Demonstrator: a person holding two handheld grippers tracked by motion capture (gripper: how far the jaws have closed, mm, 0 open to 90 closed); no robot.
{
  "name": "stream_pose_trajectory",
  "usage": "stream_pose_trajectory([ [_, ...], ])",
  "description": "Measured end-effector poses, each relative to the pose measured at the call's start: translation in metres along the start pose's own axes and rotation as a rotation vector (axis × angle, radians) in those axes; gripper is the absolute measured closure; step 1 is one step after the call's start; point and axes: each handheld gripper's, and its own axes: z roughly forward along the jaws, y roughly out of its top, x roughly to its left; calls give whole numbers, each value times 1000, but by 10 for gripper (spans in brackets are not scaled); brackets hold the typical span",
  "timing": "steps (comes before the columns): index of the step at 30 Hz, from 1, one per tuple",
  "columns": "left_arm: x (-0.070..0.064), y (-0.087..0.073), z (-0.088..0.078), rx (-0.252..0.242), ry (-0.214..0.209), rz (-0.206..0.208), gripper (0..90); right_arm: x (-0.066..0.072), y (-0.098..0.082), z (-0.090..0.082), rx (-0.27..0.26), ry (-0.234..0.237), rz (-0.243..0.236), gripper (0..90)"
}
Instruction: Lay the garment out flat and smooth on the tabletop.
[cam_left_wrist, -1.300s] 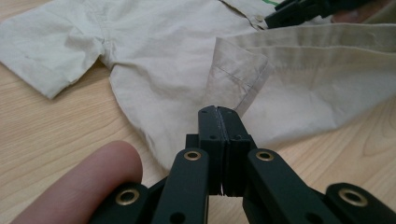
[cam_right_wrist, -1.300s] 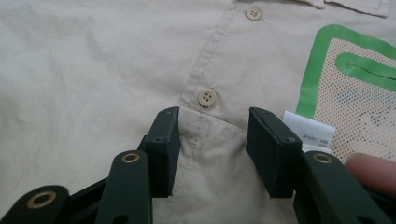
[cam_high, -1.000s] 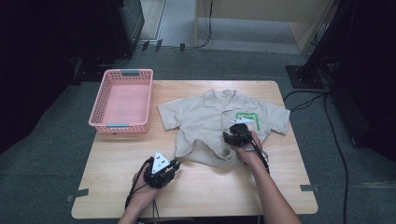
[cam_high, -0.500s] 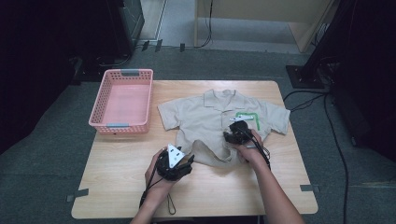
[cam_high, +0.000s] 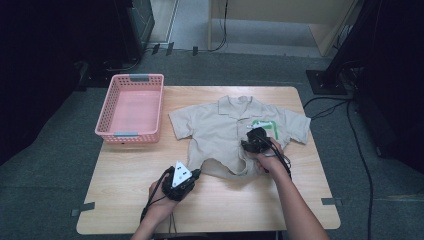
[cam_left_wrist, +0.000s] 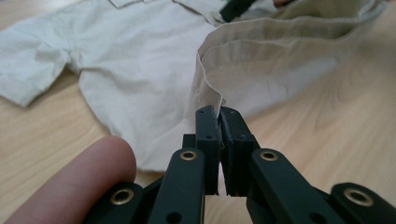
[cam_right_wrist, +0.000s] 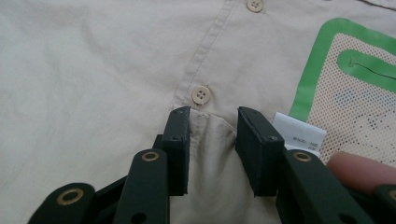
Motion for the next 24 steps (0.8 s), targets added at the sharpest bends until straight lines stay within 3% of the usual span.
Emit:
stream_pose_trajectory([
  [2,4,-6,-6,9,-28,9,870,-1,1,0,8,1,-3,661],
  [6,9,-15,-20,7,-160,28,763,-2,2,0,18,1,-5,661],
  [8,14,-17,-26,-24,-223,2,647,-2,3,0,17,2,-7,660],
  [10,21,-17,-31,-73,-240,-61,540,-3,3,0,16,3,-4,660],
  [12,25,-15,-30,-88,-195,-109,483,-3,3,0,17,2,-3,658],
  [15,21,-11,-15,-25,-77,-106,441,-3,3,1,17,1,-4,654],
  [18,17,-11,1,33,2,-116,413,-3,3,1,18,5,-7,645],
  [20,16,-12,7,58,31,-134,411,-4,3,0,16,10,-9,617],
  [24,13,-18,12,99,64,-95,400,-8,5,-4,4,43,25,567],
])
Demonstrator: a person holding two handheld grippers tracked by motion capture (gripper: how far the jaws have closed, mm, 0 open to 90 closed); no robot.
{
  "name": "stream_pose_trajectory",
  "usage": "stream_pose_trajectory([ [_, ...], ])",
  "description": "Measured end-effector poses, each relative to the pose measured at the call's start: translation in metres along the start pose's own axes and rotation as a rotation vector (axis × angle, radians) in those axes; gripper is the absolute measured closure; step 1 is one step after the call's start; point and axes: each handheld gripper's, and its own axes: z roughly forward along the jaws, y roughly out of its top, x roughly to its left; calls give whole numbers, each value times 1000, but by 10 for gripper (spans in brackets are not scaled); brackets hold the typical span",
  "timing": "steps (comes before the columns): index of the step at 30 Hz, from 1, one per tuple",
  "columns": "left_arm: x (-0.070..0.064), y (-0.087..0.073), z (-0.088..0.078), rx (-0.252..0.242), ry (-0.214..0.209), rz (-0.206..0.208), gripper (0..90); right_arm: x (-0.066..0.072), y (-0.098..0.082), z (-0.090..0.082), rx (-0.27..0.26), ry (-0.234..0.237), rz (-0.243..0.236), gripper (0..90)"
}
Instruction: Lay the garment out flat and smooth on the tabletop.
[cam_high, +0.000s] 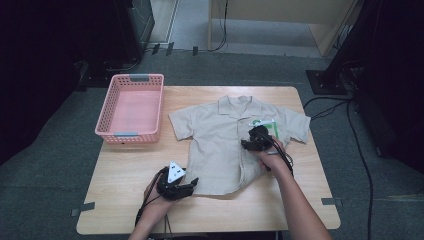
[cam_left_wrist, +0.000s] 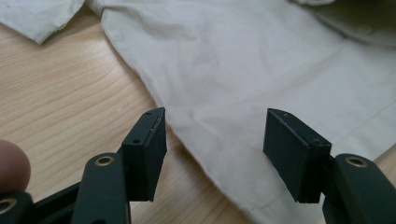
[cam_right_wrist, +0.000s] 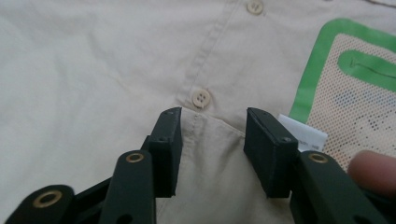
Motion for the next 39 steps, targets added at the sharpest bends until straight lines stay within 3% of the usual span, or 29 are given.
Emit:
stream_pose_trajectory([
  [3,1,-4,3,9,12,-8,401,-1,4,-7,-31,3,24,567],
  [7,-1,-5,5,20,13,3,397,5,10,-11,-36,-3,-6,558],
  [14,-2,-5,6,29,31,0,374,21,12,3,18,-31,-49,546],
  [16,-2,-5,6,34,37,4,358,23,11,8,35,-61,-64,579],
  [18,-2,-5,6,35,41,1,351,24,9,11,48,-61,-72,618],
  [25,0,-6,5,28,33,-17,338,28,7,9,32,-86,-101,850],
  [39,-2,-5,6,33,50,-10,338,17,0,-27,-53,-82,-96,890],
])
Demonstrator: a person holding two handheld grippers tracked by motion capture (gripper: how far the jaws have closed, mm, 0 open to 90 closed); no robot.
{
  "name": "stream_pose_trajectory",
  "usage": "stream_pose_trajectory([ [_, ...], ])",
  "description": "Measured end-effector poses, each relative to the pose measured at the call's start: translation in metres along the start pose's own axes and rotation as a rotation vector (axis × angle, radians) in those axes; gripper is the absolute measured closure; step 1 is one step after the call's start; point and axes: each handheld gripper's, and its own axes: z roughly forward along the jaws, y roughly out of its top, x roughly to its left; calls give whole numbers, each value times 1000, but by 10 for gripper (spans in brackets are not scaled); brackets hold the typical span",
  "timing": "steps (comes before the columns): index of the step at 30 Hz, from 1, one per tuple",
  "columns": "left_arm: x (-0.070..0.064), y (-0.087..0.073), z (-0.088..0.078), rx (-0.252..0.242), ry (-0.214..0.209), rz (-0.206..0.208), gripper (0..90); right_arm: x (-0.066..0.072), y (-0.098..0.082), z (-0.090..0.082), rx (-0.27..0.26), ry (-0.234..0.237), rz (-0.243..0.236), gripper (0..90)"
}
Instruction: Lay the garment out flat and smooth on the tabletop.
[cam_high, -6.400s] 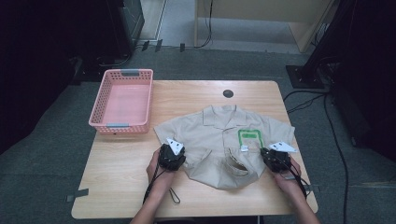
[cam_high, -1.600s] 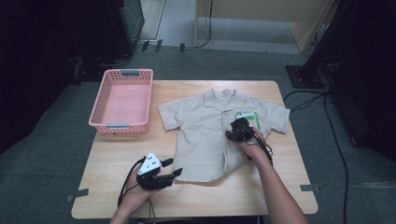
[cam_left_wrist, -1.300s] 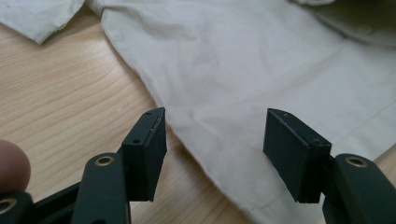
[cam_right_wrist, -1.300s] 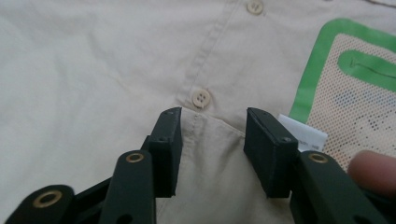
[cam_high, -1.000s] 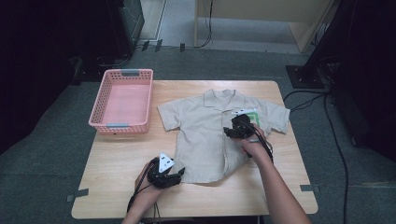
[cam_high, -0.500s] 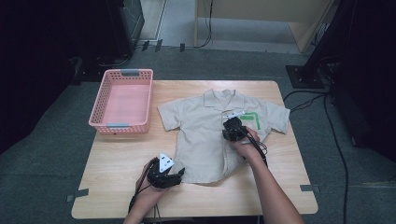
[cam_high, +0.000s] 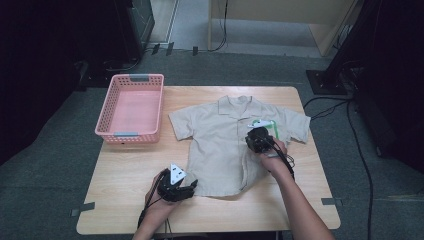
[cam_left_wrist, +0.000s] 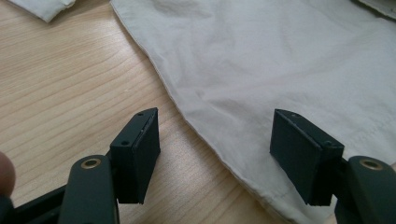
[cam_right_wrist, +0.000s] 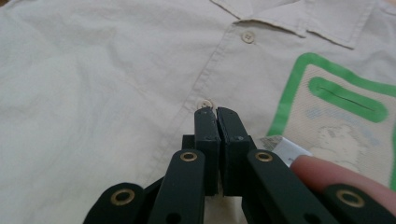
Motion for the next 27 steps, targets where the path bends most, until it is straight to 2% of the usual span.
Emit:
stream_pose_trajectory([
  [6,0,0,0,1,2,3,338,-8,-11,-25,-40,-5,6,890],
  [12,0,0,0,2,3,4,338,-16,-32,-55,-83,-14,5,889],
  [19,0,0,0,2,4,4,337,-24,-65,-85,-115,-26,12,890],
  [27,-2,-1,-1,2,5,7,334,-29,-114,-105,-127,-31,39,889],
])
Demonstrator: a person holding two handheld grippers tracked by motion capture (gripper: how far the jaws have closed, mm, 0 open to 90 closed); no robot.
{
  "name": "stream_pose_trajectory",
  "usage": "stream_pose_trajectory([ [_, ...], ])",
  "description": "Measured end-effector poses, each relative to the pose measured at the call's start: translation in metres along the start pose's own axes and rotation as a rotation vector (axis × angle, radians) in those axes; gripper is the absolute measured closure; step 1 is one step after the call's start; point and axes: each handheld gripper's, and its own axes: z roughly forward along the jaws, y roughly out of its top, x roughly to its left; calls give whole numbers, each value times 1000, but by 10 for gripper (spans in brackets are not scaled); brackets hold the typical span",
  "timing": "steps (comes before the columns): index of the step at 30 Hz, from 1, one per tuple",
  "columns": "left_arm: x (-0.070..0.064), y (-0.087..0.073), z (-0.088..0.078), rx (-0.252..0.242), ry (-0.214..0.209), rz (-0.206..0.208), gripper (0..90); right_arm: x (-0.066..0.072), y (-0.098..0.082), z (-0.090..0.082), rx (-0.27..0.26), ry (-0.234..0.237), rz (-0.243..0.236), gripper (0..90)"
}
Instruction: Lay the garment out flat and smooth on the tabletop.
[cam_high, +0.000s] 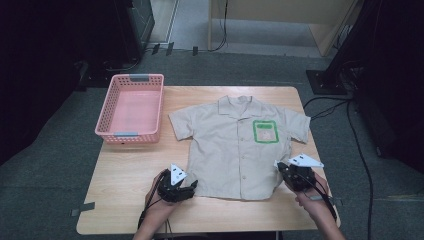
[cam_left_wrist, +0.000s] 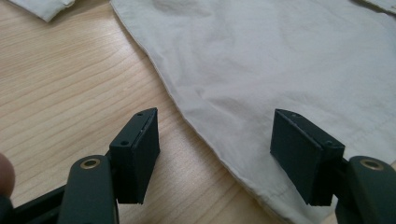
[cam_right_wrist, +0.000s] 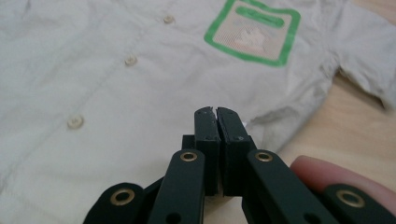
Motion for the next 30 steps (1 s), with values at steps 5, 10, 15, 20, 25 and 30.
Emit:
stream_pose_trajectory([
  [5,-1,0,0,-1,2,-2,333,-10,-30,-10,-7,-25,58,889],
  [10,-2,0,0,-1,6,-5,333,-24,-53,-13,-12,-58,128,889],
  [15,-3,0,0,-2,7,-8,333,-30,-68,-16,-4,-59,166,888],
  [20,-4,-1,-1,-1,4,-3,333,-28,-74,-23,5,-43,156,839],
  [25,-3,-1,-1,-1,1,-3,333,-35,-82,-36,24,17,144,599],
  [30,-3,-1,-1,-1,1,-2,332,-49,-76,-52,-39,17,213,553],
])
